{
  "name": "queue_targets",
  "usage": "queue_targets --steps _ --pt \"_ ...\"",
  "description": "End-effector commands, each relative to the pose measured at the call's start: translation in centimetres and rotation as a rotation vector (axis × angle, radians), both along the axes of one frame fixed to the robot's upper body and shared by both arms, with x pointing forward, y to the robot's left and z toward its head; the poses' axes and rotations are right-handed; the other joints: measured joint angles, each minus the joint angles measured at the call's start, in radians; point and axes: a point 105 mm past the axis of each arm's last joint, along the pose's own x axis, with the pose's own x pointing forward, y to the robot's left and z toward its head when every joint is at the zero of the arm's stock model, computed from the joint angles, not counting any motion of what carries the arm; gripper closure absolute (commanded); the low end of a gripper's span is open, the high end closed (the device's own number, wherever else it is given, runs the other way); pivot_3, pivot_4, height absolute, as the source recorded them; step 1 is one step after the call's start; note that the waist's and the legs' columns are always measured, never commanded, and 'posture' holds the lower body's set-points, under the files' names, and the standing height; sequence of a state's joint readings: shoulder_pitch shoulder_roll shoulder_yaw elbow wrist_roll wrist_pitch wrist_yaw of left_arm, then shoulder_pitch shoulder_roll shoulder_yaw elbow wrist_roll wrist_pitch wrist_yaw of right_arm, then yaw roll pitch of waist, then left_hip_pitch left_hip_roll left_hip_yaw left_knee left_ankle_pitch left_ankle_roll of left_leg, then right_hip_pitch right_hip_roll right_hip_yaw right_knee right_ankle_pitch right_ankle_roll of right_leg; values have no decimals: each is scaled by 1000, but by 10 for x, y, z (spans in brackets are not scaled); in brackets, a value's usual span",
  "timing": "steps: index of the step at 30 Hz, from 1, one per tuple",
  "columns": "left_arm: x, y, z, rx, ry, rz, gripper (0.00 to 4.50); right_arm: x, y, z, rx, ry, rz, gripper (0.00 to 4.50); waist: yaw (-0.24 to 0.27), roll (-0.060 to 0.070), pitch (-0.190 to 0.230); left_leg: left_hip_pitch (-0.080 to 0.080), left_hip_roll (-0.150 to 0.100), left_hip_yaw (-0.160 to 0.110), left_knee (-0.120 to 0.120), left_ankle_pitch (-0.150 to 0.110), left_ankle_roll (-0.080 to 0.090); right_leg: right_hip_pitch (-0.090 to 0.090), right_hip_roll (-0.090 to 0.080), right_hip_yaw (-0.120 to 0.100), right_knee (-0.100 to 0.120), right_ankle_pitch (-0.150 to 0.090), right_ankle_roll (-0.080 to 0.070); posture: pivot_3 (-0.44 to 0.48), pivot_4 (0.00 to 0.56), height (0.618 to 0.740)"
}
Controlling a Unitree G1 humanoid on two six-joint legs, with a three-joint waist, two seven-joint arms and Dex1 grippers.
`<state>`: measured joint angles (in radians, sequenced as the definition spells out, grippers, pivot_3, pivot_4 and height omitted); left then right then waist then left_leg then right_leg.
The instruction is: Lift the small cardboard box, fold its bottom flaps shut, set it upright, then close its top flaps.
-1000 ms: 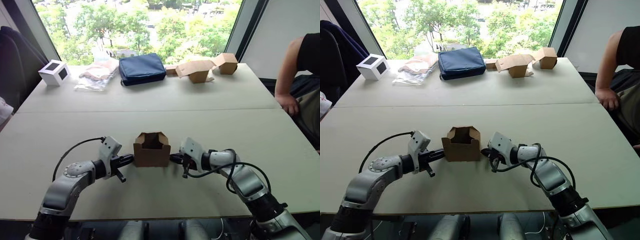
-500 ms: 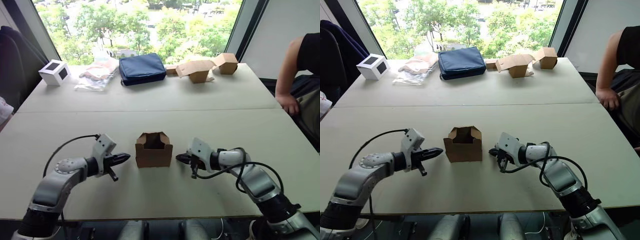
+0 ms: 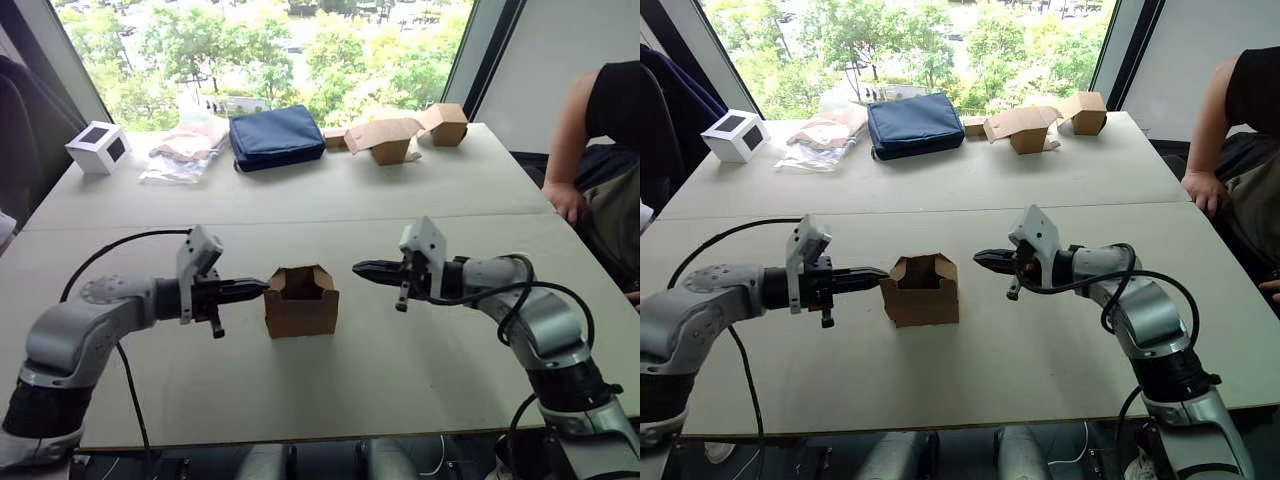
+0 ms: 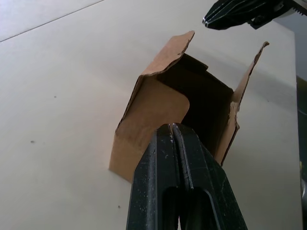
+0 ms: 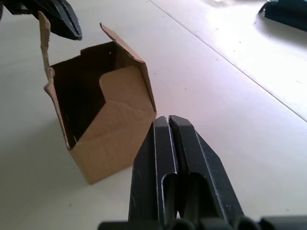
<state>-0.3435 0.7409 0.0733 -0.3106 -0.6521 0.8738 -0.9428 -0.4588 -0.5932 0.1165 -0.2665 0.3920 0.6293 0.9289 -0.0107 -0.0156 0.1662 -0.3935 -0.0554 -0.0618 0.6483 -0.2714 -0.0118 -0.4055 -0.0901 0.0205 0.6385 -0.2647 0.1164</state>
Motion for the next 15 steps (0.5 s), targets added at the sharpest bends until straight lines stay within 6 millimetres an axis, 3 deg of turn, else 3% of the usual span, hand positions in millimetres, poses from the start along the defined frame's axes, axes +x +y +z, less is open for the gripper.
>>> queue_targets --steps 1,7,15 --pt "7 -4 -1 22 -38 -3 4457 -7 15 10 19 -39 59 4500 -1 0 0 0 0 0 0 0 0 0 0 0 0 0 0 0 150 740" --pt "11 -5 -12 39 -26 -2 4457 -3 30 10 29 -47 93 4500 -2 0 0 0 0 0 0 0 0 -1 1 0 0 0 0 0 150 740" --pt "12 -11 -12 15 -43 3 4457 1 40 -9 -55 -49 130 4500 -1 0 0 0 0 0 0 0 0 0 0 0 -1 0 0 0 150 740"
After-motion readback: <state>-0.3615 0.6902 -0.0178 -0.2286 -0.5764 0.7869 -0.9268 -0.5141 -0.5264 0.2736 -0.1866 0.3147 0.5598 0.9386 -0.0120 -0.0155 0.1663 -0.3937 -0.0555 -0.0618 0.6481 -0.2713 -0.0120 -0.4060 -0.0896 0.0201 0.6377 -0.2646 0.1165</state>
